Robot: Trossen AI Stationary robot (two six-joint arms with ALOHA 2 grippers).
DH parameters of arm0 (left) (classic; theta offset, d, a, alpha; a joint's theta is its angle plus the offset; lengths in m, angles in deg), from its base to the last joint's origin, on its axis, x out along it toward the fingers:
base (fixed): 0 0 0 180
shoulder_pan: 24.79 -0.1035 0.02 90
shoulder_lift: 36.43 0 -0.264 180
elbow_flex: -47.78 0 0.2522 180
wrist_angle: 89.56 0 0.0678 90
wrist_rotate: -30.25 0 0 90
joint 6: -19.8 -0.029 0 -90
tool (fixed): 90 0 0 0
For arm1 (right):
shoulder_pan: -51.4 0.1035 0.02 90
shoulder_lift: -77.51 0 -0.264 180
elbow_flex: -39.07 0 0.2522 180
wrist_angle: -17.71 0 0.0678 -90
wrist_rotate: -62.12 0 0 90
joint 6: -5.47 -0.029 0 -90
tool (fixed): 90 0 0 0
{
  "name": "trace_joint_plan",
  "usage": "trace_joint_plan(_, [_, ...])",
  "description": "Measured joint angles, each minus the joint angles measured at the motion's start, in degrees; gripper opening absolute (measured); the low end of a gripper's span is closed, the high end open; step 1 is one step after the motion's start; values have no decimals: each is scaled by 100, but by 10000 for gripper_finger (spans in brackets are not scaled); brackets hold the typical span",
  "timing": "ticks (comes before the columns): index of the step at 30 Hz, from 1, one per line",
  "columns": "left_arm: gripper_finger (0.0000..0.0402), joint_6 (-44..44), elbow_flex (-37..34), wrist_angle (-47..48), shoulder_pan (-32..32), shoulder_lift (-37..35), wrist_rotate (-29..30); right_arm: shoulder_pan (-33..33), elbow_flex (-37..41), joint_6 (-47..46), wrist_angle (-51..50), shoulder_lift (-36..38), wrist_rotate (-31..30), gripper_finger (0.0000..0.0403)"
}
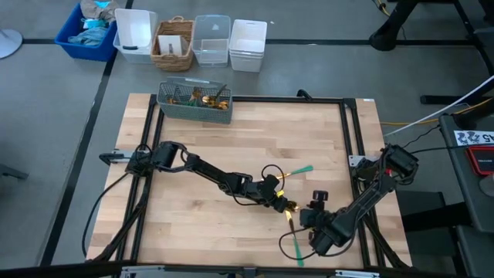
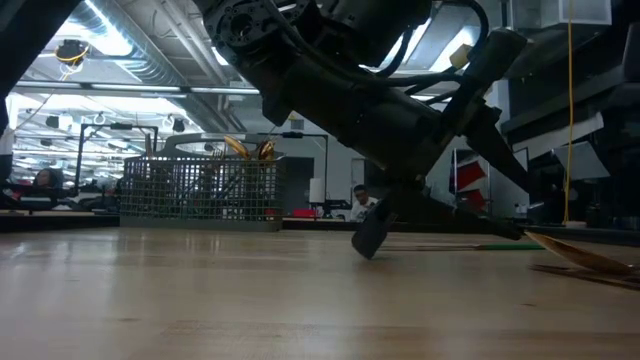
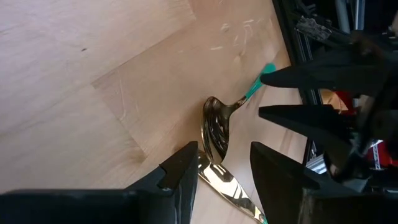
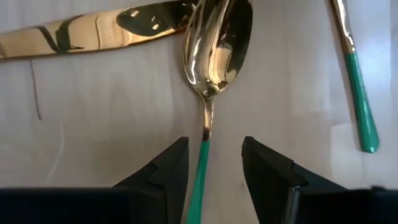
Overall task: Sort silverware
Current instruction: Put the green spoon into the gray silverware basket
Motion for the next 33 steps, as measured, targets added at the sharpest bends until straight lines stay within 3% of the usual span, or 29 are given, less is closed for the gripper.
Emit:
trace_joint_plan(12, [139,-136,-2,17,73,0,3,-630,573,480,964,39,472,139])
trace_joint_plan(21, [139,-373,-9,13,155,-13,-10,-951,653,913,1346,44,995,27])
trace_joint_plan(24, [139,-805,-19,106,103,-79,-425,-960,659,903,1356,38,969,13])
trace_joint_plan(28, [139,-1231,-37,409,-19,-255,-1072,-961,663,702,1372,35,947,32])
trace_joint_plan(33, [139,-2105,-21,882,-50,-562,-949,-960,678,557,1448,189,683,14])
